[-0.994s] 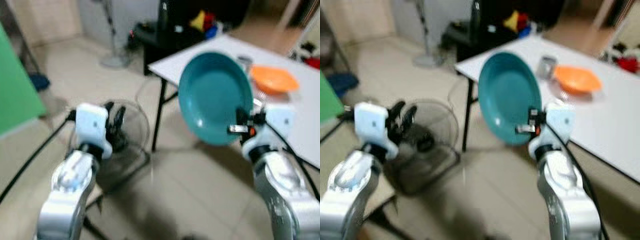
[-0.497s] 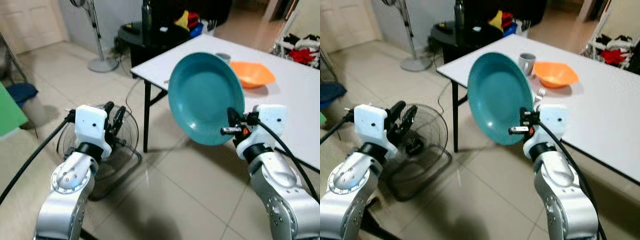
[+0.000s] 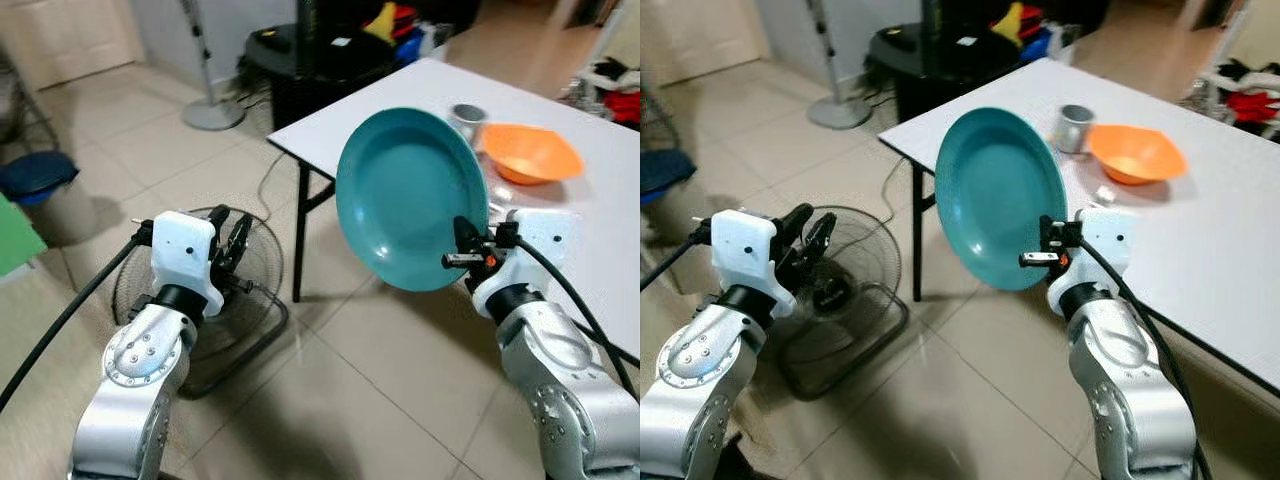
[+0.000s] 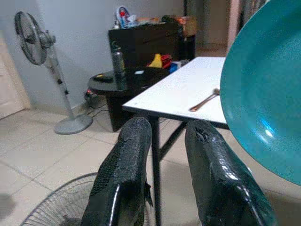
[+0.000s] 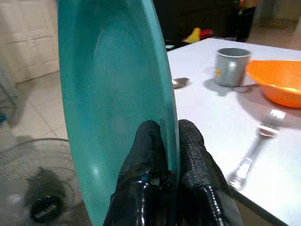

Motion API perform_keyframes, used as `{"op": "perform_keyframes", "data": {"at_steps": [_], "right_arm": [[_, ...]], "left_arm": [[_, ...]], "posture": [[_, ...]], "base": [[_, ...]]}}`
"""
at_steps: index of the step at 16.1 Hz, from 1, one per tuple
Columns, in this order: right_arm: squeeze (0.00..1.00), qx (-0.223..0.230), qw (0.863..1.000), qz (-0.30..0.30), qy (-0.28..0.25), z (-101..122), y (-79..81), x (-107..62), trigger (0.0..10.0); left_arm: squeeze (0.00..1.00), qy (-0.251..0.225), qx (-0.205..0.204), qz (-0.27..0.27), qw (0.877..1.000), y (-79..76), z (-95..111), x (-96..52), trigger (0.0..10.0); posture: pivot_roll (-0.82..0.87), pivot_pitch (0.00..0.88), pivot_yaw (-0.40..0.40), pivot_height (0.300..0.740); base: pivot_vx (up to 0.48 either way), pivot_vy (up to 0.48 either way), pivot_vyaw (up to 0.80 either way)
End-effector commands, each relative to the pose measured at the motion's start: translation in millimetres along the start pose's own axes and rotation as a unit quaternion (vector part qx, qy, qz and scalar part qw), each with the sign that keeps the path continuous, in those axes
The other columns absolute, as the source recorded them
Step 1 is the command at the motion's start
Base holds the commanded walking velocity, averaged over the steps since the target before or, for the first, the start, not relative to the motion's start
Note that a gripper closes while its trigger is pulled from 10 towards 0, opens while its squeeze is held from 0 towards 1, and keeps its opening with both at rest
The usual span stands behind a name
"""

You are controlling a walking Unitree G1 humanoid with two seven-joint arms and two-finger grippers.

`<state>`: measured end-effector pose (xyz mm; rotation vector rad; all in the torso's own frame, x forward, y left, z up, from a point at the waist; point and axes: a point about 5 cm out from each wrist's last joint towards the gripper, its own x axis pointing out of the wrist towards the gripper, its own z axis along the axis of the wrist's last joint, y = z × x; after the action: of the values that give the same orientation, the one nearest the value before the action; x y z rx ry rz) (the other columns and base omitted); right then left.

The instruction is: Setting the table

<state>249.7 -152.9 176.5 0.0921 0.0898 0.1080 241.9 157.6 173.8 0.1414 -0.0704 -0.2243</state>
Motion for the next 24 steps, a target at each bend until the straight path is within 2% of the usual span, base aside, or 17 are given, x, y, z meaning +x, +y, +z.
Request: {"op": "perform_keyframes", "data": {"at_steps": [1, 14, 17, 19, 21, 24], "right_arm": [[0.00, -0.001, 1.000, -0.001, -0.012, 5.6, -3.2, -1.2, 10.0], [0.00, 0.017, 1.000, 0.003, -0.008, 7.7, -6.4, 7.7, 10.0], [0.00, 0.018, 1.000, 0.005, -0.007, 8.4, -6.2, 9.2, 10.0], [0.00, 0.021, 1.000, 0.008, -0.006, 8.3, -5.9, 9.2, 10.0], [0.00, 0.028, 0.999, 0.016, 0.001, 7.5, -5.7, 12.7, 10.0], [0.00, 0.067, 0.997, 0.028, 0.017, 7.4, -7.5, 18.1, 10.0]], "left_arm": [[0.00, -0.006, 0.000, -0.011, 1.000, -2.7, 2.3, 2.5, 10.0], [0.00, -0.003, 0.006, -0.013, 1.000, -1.0, 0.2, 0.7, 10.0], [0.00, -0.004, 0.005, -0.016, 1.000, -2.3, 0.7, 1.9, 10.0], [0.00, -0.003, 0.005, -0.018, 1.000, -2.8, 0.4, 1.3, 10.0], [0.00, -0.002, 0.005, -0.024, 1.000, -3.0, -0.8, 2.0, 10.0], [0.00, 0.013, 0.003, -0.054, 0.998, -7.6, -4.3, 2.0, 10.0]], "posture": [[0.11, 0.000, -0.009, 0.740], [0.12, 0.000, -0.014, 0.740], [0.12, 0.000, -0.009, 0.740], [0.12, 0.000, -0.006, 0.740], [0.12, 0.000, -0.006, 0.740], [0.13, 0.000, -0.004, 0.740]], "base": [[0.349, 0.000, -0.80], [0.350, 0.000, -0.06], [0.346, 0.000, -0.80], [0.352, 0.000, 0.00], [0.349, 0.000, 0.00], [0.215, 0.000, 0.00]]}}
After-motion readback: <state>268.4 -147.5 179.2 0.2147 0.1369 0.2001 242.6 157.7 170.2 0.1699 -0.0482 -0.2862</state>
